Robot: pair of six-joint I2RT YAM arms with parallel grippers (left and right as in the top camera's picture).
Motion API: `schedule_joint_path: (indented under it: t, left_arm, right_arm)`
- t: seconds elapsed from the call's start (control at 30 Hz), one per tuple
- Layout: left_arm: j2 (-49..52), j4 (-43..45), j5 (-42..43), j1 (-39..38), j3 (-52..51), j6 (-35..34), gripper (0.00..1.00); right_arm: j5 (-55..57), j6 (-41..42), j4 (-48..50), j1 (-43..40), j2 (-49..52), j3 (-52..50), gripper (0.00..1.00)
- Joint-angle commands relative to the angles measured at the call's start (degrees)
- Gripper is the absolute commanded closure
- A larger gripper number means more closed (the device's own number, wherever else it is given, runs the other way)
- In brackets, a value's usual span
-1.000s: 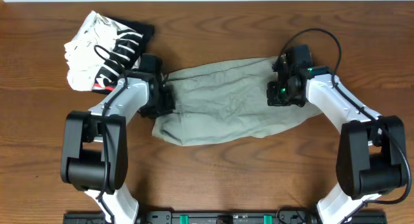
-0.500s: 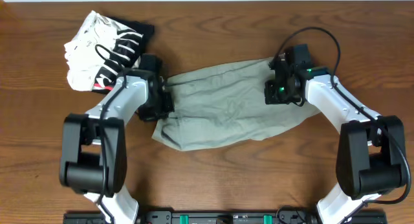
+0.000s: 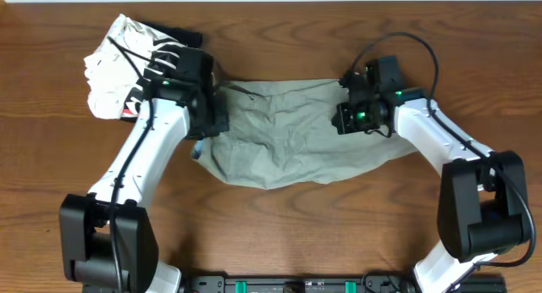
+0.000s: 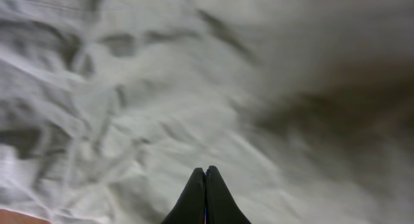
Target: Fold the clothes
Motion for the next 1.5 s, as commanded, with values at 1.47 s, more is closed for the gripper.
schedule_joint_path:
  t: [1.47]
  left_arm:
    - [-0.3, -4.7, -6.3, -8.0, 17.9, 1.7, 0.94]
  right_arm:
    - [-19.7, 9.9, 21.4, 13.8, 7.2, 0.5, 0.99]
